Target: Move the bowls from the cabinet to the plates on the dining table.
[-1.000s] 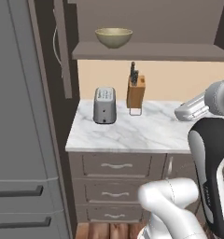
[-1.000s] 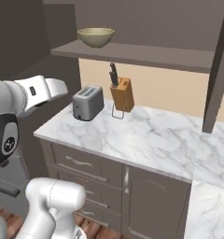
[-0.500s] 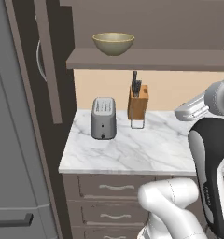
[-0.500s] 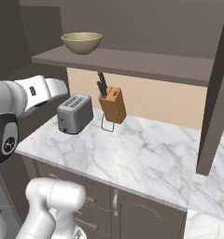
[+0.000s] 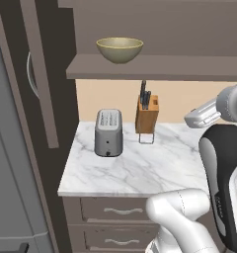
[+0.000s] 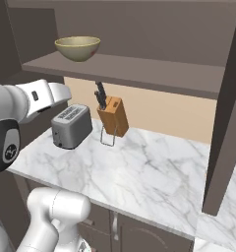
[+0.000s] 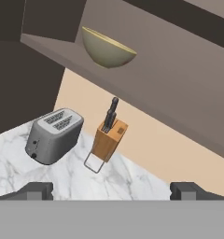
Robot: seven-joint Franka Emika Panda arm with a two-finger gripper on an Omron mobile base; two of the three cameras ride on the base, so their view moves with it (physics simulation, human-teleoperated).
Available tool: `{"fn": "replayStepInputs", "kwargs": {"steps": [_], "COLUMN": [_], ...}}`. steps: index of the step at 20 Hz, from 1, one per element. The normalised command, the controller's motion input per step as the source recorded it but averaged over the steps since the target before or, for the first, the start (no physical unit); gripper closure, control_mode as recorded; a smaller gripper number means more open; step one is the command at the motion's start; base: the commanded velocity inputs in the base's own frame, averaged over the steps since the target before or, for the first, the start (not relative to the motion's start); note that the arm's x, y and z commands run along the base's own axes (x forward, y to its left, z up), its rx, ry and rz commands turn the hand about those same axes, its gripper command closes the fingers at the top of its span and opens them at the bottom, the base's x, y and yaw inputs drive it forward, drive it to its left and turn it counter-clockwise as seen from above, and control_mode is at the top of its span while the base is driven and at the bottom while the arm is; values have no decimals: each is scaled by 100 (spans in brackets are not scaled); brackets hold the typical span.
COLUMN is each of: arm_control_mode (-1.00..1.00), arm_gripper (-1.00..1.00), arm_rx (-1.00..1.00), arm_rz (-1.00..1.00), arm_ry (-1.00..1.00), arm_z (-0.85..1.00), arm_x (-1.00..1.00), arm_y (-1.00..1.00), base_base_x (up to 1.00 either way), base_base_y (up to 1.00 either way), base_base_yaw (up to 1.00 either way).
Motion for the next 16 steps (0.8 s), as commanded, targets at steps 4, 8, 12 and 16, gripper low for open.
{"fn": "replayStepInputs", "kwargs": {"steps": [4,8,12,16], "arm_control_mode": [100,100,100,100], "arm_gripper": [-100,-100,-100,-100], "arm_rx": [0,0,0,0], "arm_rz": [0,0,0,0], "arm_ry": [0,0,0,0], "arm_z": [0,0,0,0], "arm_x": [0,0,0,0], "arm_y": [0,0,0,0], "base_base_x": [13,0,0,-1], "base_base_y": [1,10,4,1], "base_base_yaw": [2,6,7,6]}}
